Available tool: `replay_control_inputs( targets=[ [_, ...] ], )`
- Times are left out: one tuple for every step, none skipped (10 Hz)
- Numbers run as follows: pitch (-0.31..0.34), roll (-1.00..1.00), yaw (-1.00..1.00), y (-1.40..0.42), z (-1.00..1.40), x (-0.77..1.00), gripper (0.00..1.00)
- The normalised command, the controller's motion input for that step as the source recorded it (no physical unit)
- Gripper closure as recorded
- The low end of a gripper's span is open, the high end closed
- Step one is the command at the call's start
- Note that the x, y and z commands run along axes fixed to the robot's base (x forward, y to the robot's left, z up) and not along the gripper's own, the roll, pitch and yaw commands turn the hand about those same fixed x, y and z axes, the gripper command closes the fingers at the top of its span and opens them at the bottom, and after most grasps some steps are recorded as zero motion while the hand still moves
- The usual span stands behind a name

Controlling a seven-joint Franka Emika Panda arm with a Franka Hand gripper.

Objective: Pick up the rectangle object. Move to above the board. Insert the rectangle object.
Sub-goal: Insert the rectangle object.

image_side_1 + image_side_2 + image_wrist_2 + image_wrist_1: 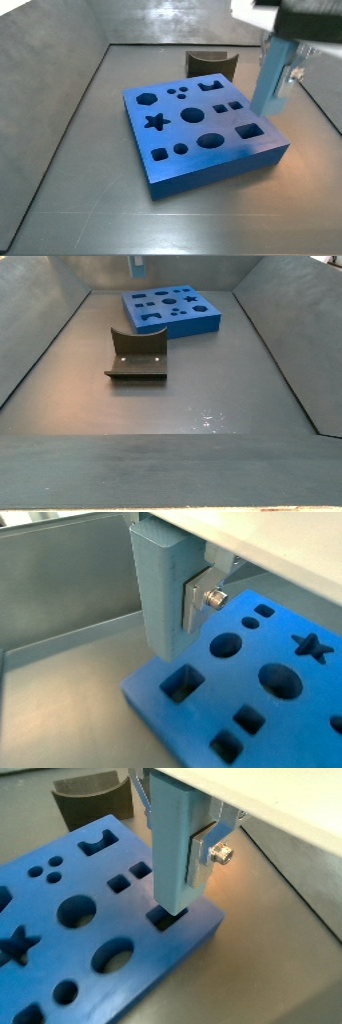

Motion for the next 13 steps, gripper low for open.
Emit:
replay_control_inputs(
  targets=[
    [0.000,0.01,0.00,0.00,0.00,0.00,1.00],
    [-0.080,0.28,0.00,-0.11,-0.21,0.00,1.00],
    [-0.660,0.54,0.00,-0.19,-0.43,-0.52,1.00],
    [0.000,0.00,-0.02,0.00,0.00,0.00,1.00],
    [-0.020,0.00,0.00,0.00,-0.03,0.00,1.00],
    [-0.637,0.30,0.00,0.00,-0.54,-0.20,1.00],
    [-0.611,0.35,0.00,0.00,-0.48,-0.24,1.00],
    [0.000,-0.05,0.00,0.04,0.00,0.00,1.00],
    [0.000,-0.57,0.00,0.37,-0.03,0.13,1.00],
    [-0.163,0.35,0.00,-0.02,-0.26,-0.09,1.00],
    [0.000,0.03,0.01,-0.02,0.00,0.00,1.00],
    [0.000,0.00,0.00,0.00,-0.03,0.00,1.00],
    [-0.071,0.54,0.21,-0.57,-0.12,0.00,1.00]
  ],
)
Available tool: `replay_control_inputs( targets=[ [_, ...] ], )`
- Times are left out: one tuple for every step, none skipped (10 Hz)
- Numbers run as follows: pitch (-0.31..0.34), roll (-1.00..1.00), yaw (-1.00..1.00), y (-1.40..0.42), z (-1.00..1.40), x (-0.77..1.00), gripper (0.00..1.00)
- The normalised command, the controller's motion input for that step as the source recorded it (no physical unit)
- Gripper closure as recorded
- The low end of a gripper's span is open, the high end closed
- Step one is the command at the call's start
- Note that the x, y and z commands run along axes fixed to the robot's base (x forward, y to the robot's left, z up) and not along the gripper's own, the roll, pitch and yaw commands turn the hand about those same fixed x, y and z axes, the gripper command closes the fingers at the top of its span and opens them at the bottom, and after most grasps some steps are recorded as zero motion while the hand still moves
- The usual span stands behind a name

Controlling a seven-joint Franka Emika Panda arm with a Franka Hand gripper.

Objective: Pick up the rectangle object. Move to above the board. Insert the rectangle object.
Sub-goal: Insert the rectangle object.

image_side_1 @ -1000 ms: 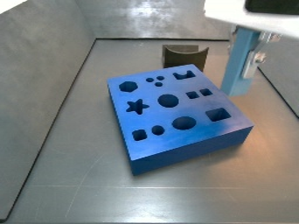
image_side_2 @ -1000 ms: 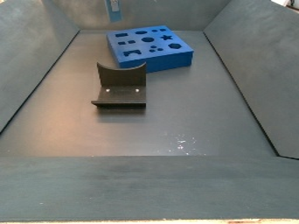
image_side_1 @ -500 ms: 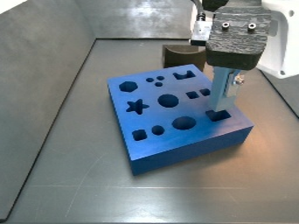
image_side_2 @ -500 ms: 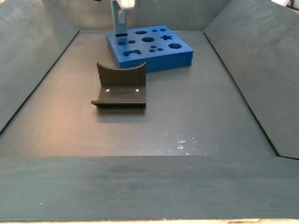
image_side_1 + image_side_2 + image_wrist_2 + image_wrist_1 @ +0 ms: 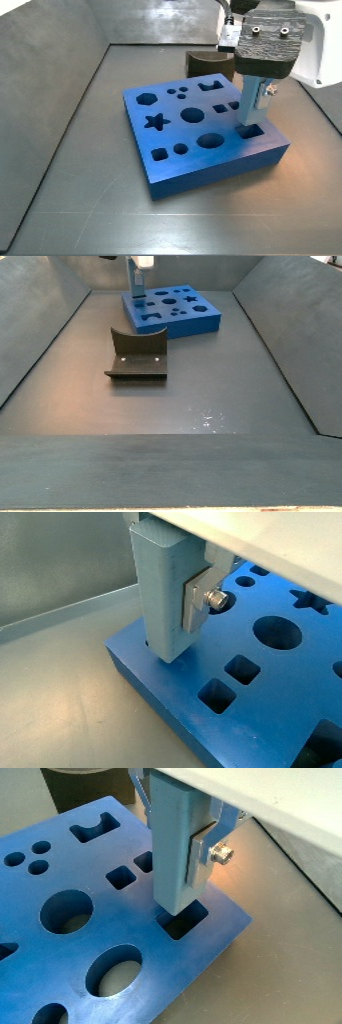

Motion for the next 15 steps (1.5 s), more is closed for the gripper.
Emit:
replay_control_inputs(
  targets=[
    [0.000,0.37,0.09,-0.25,0.00,0.00,1.00],
    [-0.023,0.00,0.00,0.00,-0.03,0.00,1.00],
    [-0.211,0.11,0.02,-0.08,-0.35,0.00,1.00],
    [-0.240,0.10,0.02,-0.09,-0.36,0.00,1.00],
    [-0.046,0.00,0.00,0.00,-0.03,0.00,1.00],
    [-0.420,0.33,0.00,-0.25,-0.75,0.01,1.00],
    [-0.317,0.31,-0.02,-0.36,-0.92,0.00,1.00],
    [-0.223,0.30,-0.09,-0.47,-1.00,0.00,1.00],
    [-0.231,0.23,-0.08,-0.51,-1.00,0.00,1.00],
    [-0.240,0.22,-0.07,-0.52,-1.00,0.00,1.00],
    [-0.246,0.20,-0.06,-0.52,-1.00,0.00,1.00],
    [-0.300,0.18,0.00,-0.43,-1.00,0.00,1.00],
    [-0.437,0.00,0.00,0.00,-0.15,-0.06,1.00],
    [0.000,0.00,0.00,-0.06,0.00,0.00,1.00],
    [0.000,0.36,0.03,-0.38,0.00,0.00,1.00]
  ],
)
